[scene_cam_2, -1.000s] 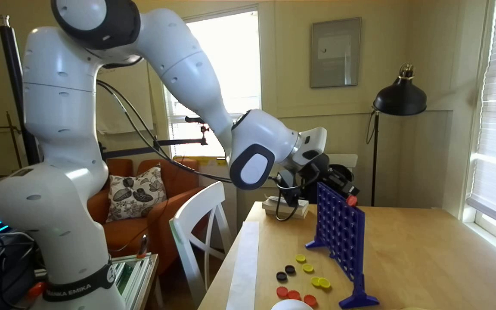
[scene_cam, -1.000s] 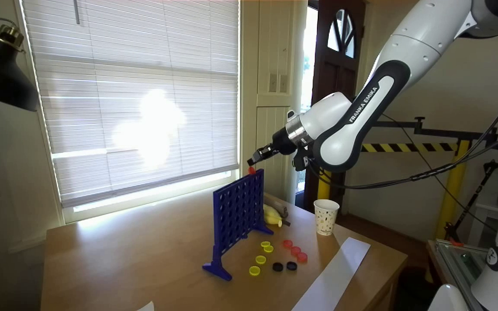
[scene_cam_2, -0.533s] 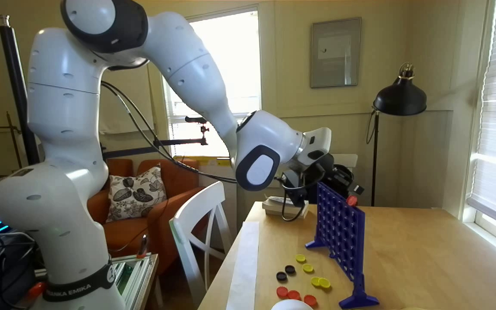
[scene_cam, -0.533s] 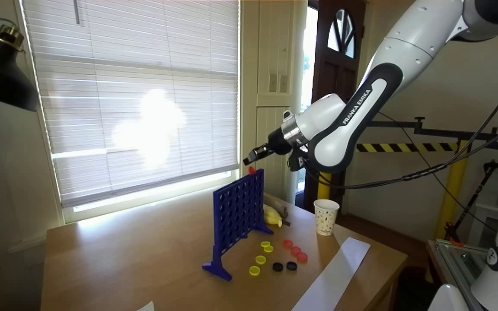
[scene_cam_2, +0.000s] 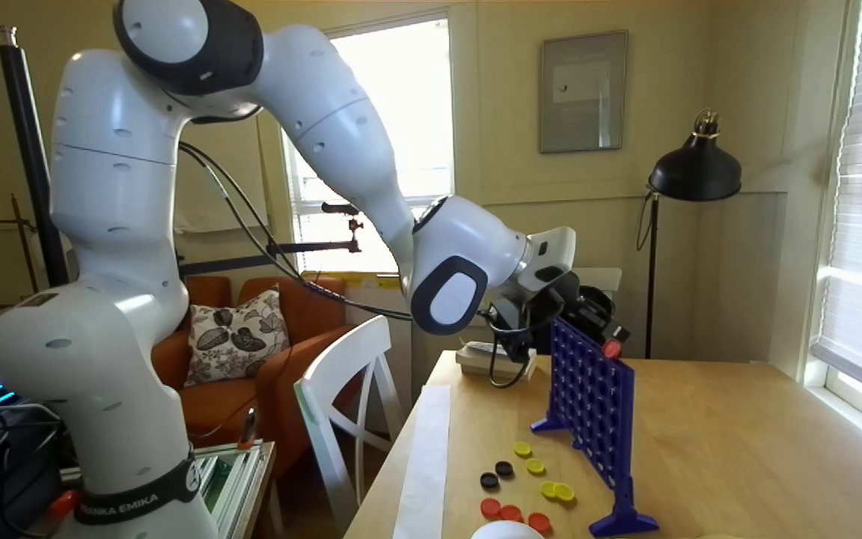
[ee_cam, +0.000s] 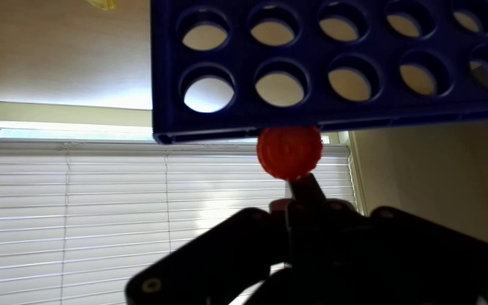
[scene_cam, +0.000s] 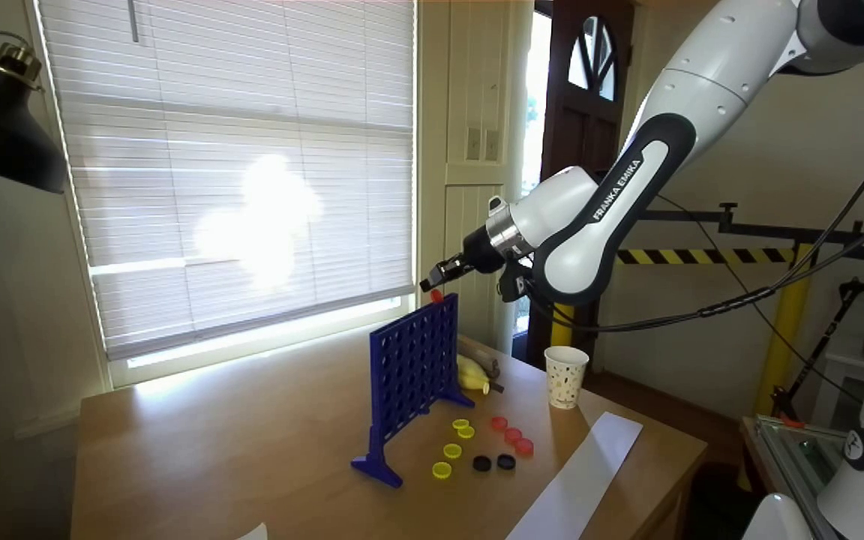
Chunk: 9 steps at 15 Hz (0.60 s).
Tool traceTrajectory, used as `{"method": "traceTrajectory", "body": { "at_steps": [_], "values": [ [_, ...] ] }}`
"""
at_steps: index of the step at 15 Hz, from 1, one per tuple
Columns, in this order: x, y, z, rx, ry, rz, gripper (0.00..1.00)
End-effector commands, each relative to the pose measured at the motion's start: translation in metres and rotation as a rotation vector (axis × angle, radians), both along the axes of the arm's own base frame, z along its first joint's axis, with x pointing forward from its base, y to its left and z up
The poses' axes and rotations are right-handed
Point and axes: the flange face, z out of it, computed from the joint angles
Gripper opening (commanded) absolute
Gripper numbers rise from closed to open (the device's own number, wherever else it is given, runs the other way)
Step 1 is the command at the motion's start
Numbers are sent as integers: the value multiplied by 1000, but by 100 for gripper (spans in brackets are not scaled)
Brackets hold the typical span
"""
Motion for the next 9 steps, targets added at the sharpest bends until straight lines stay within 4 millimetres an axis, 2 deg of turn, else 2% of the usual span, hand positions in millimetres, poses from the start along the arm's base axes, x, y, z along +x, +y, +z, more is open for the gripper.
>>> {"method": "traceTrajectory", "body": {
  "at_steps": [1,9],
  "values": [
    [2,0,4,9,3,4,0],
    [-2,-1,12,5,36,-5,0]
  ]
}}
